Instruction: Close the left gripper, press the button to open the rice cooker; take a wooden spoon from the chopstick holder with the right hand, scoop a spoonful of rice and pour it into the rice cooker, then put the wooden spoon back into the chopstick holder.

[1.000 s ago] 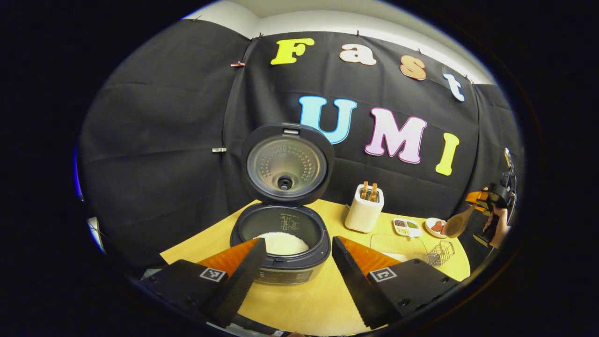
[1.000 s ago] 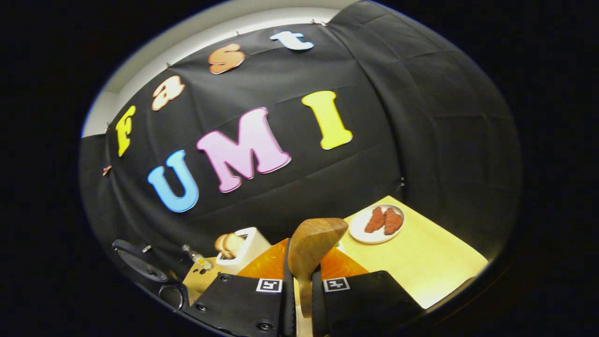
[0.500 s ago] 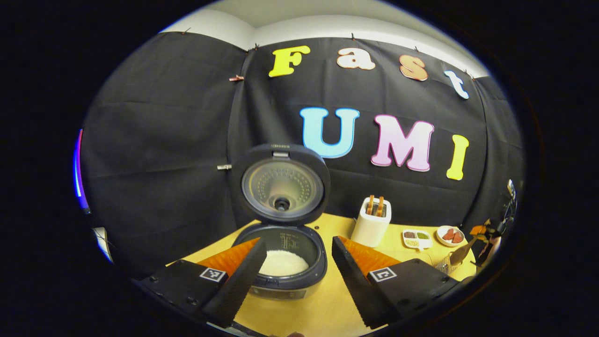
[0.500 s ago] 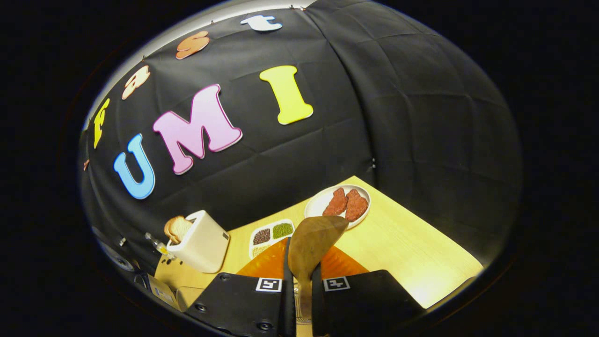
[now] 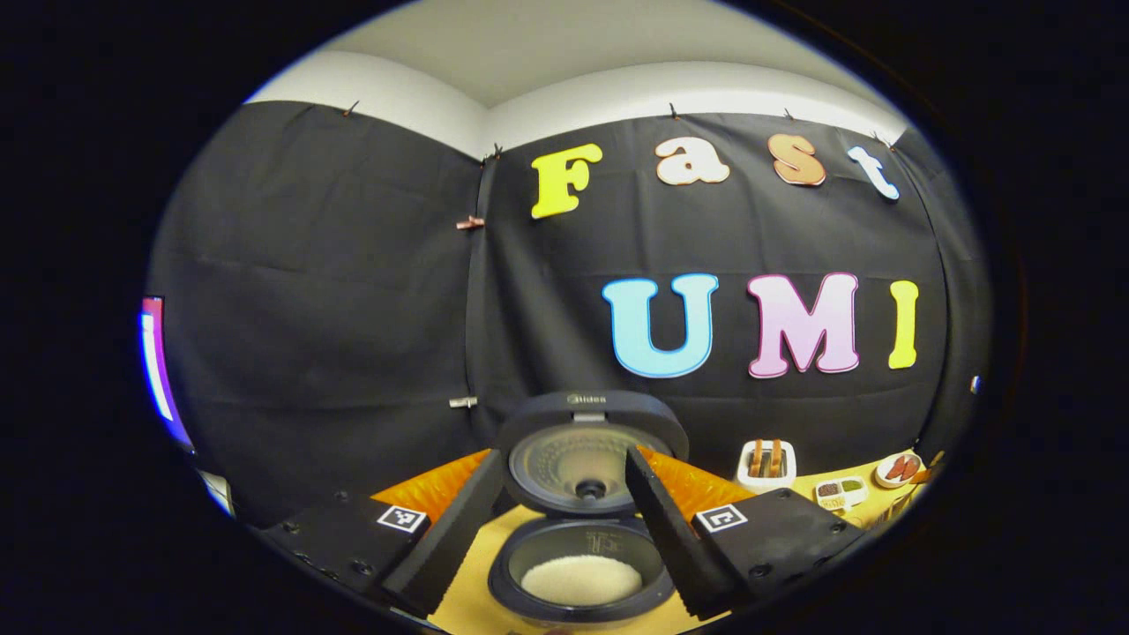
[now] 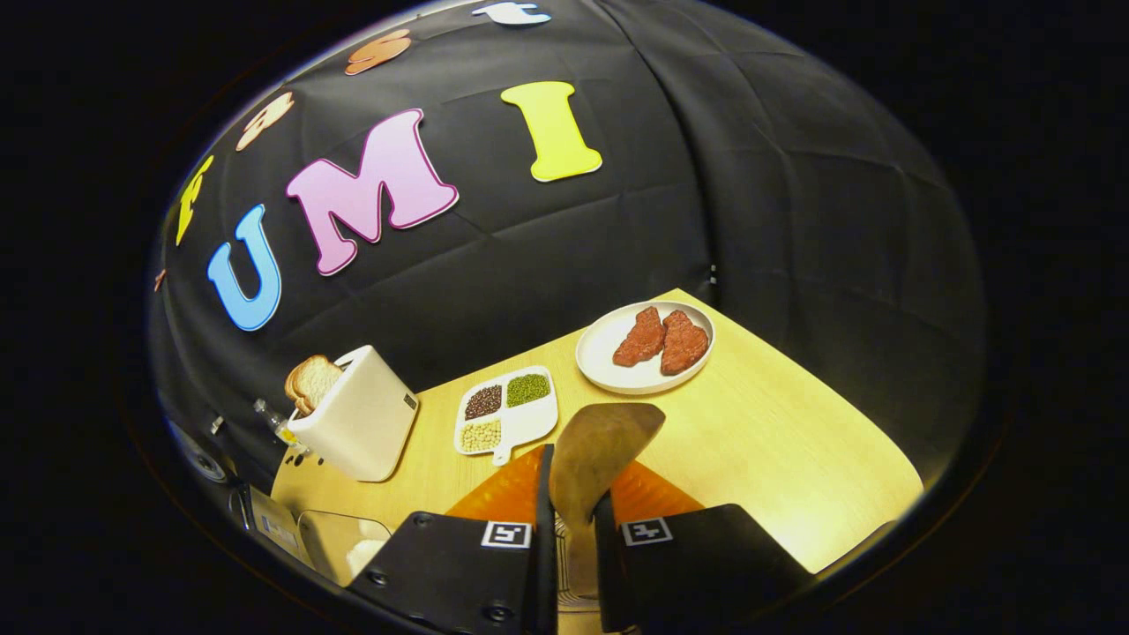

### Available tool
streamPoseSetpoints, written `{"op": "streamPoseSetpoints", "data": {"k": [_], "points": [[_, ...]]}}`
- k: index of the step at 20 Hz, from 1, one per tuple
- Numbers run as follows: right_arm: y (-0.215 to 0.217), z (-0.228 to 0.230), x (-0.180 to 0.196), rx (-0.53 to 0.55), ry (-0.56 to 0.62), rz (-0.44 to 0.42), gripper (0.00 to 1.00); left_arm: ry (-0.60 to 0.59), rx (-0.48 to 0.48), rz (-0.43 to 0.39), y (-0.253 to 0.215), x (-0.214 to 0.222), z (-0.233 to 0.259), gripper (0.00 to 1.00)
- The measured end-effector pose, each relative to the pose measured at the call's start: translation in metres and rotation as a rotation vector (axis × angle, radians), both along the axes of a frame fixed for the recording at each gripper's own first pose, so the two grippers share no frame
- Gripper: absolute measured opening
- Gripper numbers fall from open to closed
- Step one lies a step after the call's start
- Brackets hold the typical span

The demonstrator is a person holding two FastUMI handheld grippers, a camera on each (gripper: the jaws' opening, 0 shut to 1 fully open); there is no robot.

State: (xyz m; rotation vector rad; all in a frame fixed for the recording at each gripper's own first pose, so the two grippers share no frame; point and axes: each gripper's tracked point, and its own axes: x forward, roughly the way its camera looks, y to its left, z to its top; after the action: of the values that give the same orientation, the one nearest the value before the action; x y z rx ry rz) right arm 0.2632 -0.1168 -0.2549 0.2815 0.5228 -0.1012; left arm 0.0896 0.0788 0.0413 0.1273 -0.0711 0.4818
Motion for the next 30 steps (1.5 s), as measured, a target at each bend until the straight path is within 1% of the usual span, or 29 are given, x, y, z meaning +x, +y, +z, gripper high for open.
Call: {"op": "streamPoseSetpoints", "data": {"k": [1, 2, 3, 4, 6, 7, 8, 9, 10, 12, 13, 15, 17, 19, 20, 21, 22, 23, 24, 26, 28, 30], "points": [[0.004, 0.002, -0.004, -0.004, 0.005, 0.013, 0.42, -0.021, 0.02, -0.01, 0.003, 0.007, 0.008, 0.95], [0.004, 0.003, -0.008, -0.018, 0.017, 0.012, 0.61, -0.038, 0.033, -0.022, 0.004, 0.013, 0.014, 0.92], [0.0, 0.009, -0.017, -0.033, 0.019, 0.016, 0.81, -0.054, 0.042, -0.038, 0.005, 0.021, 0.018, 0.95], [-0.002, 0.014, -0.023, -0.057, 0.014, 0.01, 1.0, -0.066, 0.042, -0.053, 0.008, 0.029, 0.021, 0.95], [-0.011, 0.035, -0.042, -0.1, -0.021, 0.005, 0.99, -0.091, 0.043, -0.091, 0.013, 0.045, 0.027, 0.95], [-0.015, 0.047, -0.053, -0.12, -0.037, 0.006, 0.99, -0.097, 0.052, -0.109, 0.016, 0.055, 0.03, 0.92], [-0.018, 0.057, -0.065, -0.143, -0.05, 0.008, 0.99, -0.098, 0.063, -0.126, 0.02, 0.064, 0.033, 0.92], [-0.021, 0.066, -0.078, -0.164, -0.06, 0.009, 0.99, -0.099, 0.073, -0.143, 0.025, 0.074, 0.034, 0.95], [-0.023, 0.076, -0.091, -0.182, -0.072, 0.008, 0.99, -0.104, 0.077, -0.161, 0.029, 0.084, 0.035, 0.92], [-0.026, 0.099, -0.119, -0.215, -0.102, 0.005, 0.99, -0.109, 0.081, -0.189, 0.038, 0.103, 0.039, 0.92], [-0.031, 0.095, -0.125, -0.228, -0.111, 0.003, 0.98, -0.101, 0.084, -0.191, 0.045, 0.111, 0.037, 0.92], [-0.027, 0.103, -0.149, -0.239, -0.111, 0.002, 0.98, -0.093, 0.087, -0.202, 0.054, 0.126, 0.035, 0.92], [-0.022, 0.104, -0.173, -0.243, -0.089, -0.011, 0.99, -0.081, 0.095, -0.219, 0.057, 0.14, 0.034, 0.92], [-0.012, 0.11, -0.19, -0.225, -0.093, -0.024, 0.99, -0.071, 0.104, -0.241, 0.055, 0.153, 0.035, 0.92], [-0.006, 0.109, -0.194, -0.224, -0.092, -0.022, 0.98, -0.061, 0.11, -0.247, 0.055, 0.158, 0.034, 0.93], [-0.003, 0.107, -0.198, -0.227, -0.088, -0.016, 0.98, -0.042, 0.112, -0.259, 0.056, 0.164, 0.031, 0.92], [0.0, 0.107, -0.198, -0.228, -0.084, -0.009, 0.99, -0.001, 0.111, -0.265, 0.056, 0.17, 0.024, 0.93], [0.004, 0.107, -0.197, -0.226, -0.082, -0.008, 0.98, 0.027, 0.111, -0.264, 0.057, 0.171, 0.018, 0.93], [0.006, 0.107, -0.195, -0.217, -0.083, -0.011, 0.99, 0.027, 0.118, -0.271, 0.053, 0.172, 0.021, 0.95], [0.017, 0.107, -0.194, -0.192, -0.085, -0.002, 0.99, 0.071, 0.109, -0.279, 0.047, 0.166, 0.016, 0.95], [0.026, 0.102, -0.191, -0.193, -0.084, 0.022, 0.99, 0.11, 0.053, -0.304, 0.038, 0.154, 0.006, 0.93], [0.035, 0.098, -0.189, -0.19, -0.079, 0.047, 0.99, 0.162, 0.013, -0.303, 0.032, 0.138, -0.004, 0.94]]}}
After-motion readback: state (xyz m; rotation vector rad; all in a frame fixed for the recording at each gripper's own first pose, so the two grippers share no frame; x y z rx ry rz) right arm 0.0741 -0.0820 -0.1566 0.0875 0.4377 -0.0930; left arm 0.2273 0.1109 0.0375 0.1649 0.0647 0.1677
